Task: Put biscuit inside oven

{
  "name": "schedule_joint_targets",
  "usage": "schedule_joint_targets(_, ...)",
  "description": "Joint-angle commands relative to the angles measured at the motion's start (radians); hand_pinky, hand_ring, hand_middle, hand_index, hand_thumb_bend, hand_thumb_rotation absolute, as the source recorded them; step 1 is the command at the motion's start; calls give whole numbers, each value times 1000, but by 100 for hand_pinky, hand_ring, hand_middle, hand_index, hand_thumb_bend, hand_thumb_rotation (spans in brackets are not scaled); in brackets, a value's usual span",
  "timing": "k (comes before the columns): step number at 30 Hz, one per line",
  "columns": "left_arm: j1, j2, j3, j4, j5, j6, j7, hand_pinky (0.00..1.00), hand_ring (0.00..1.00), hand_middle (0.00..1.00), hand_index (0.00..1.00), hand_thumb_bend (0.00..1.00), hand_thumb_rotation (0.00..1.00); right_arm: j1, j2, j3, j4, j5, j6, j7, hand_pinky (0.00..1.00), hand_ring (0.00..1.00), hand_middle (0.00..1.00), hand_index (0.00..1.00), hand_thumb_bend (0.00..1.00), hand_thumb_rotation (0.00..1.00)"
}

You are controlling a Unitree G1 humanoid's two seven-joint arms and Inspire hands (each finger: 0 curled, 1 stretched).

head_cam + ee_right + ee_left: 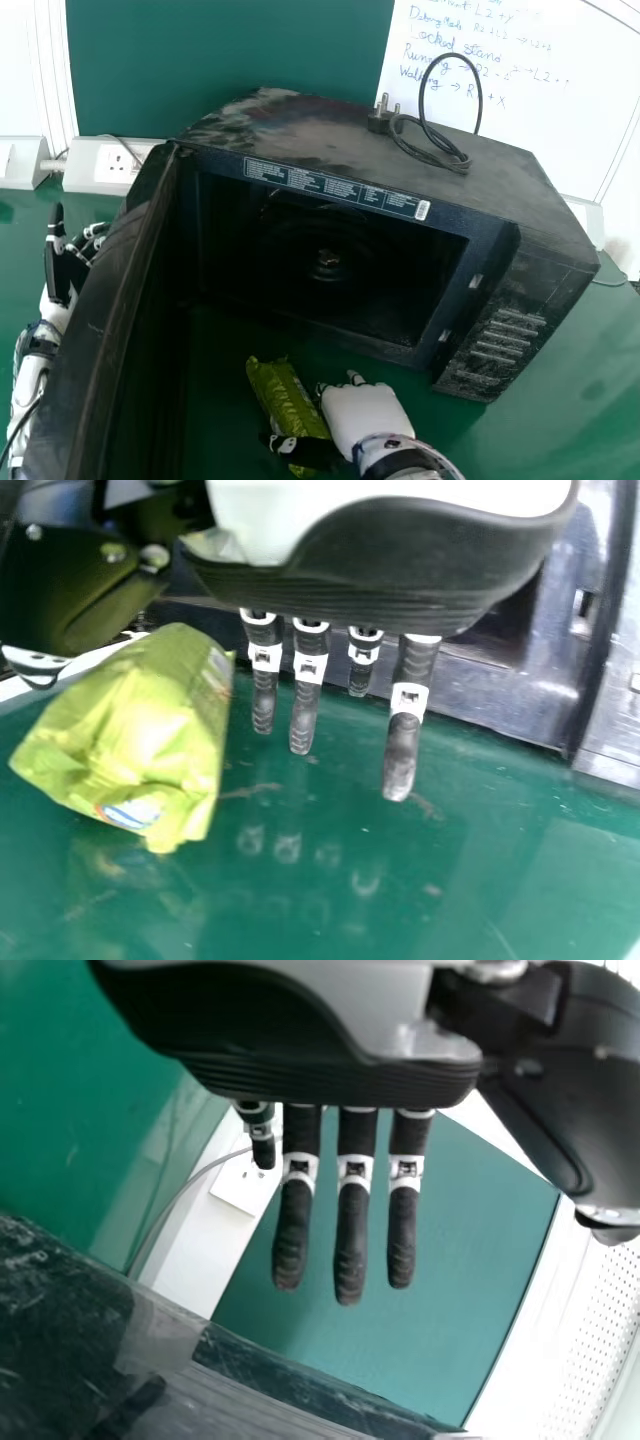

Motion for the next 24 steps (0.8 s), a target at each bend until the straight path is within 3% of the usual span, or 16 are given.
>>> schedule_joint_targets(1,3,-2,-2,-3,1,-2,-10,24,30,39,49,52,8,24,9,-15,25,-13,-6,36,50,76,81,84,99,65)
schedule_joint_targets(7,2,-1,0,2,1,-9,-18,24,30,39,49,52,8,28,26,-25,67,-39,-6,29,52,74,81,85,95,63)
schedule_joint_targets(13,2,-1,0,3,1,-9,-28,24,30,39,49,52,8,41,43,-21,146,-75,17,-67,54,69,78,85,91,64)
schedule_joint_targets(18,4,-4,-1,-5,-4,-3,-29,24,30,39,49,52,8,54,60,-10,186,-73,32,-136,47,63,74,85,89,64)
schedule_joint_targets(21,4,-5,-3,-8,-2,-5,-29,24,30,39,49,52,8,58,74,1,203,-78,42,-157,39,53,66,84,88,62)
schedule_joint_targets(24,5,-5,-5,-12,-3,0,-29,23,30,39,49,52,8,50,82,15,214,-92,45,-148,40,54,67,84,88,63)
